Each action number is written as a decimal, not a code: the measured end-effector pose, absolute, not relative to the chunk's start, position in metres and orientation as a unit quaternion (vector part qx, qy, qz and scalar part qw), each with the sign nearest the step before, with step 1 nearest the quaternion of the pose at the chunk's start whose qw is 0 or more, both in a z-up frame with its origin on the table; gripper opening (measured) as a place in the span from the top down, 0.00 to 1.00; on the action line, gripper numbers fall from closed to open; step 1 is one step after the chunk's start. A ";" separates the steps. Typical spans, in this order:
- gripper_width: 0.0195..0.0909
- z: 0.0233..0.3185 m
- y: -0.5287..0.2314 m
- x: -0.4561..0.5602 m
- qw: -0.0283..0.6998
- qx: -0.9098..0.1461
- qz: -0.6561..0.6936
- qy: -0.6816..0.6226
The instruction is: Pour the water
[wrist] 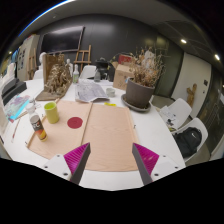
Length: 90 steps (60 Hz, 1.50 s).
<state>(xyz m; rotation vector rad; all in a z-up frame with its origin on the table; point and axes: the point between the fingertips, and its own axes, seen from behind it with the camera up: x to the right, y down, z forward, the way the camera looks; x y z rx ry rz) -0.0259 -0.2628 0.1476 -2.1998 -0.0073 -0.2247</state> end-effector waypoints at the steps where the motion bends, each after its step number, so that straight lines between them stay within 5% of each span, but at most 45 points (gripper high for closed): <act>1: 0.07 0.147 -0.263 -0.028 0.449 -0.889 -0.089 -0.004; 28: 0.06 0.113 -0.269 -0.237 0.468 -0.884 -0.016 -0.021; 49: 0.07 0.079 -0.167 -0.342 0.534 -0.845 0.019 0.002; 56: 0.19 0.062 -0.140 -0.341 0.541 -0.840 0.012 0.020; 64: 0.67 0.056 -0.121 -0.337 0.553 -0.833 0.007 0.022; 69: 0.70 0.056 -0.123 -0.339 0.556 -0.831 -0.001 0.012; 79: 0.91 0.057 -0.123 -0.336 0.552 -0.834 -0.010 0.015; 90: 0.94 0.077 -0.123 -0.307 0.543 -0.837 -0.058 0.016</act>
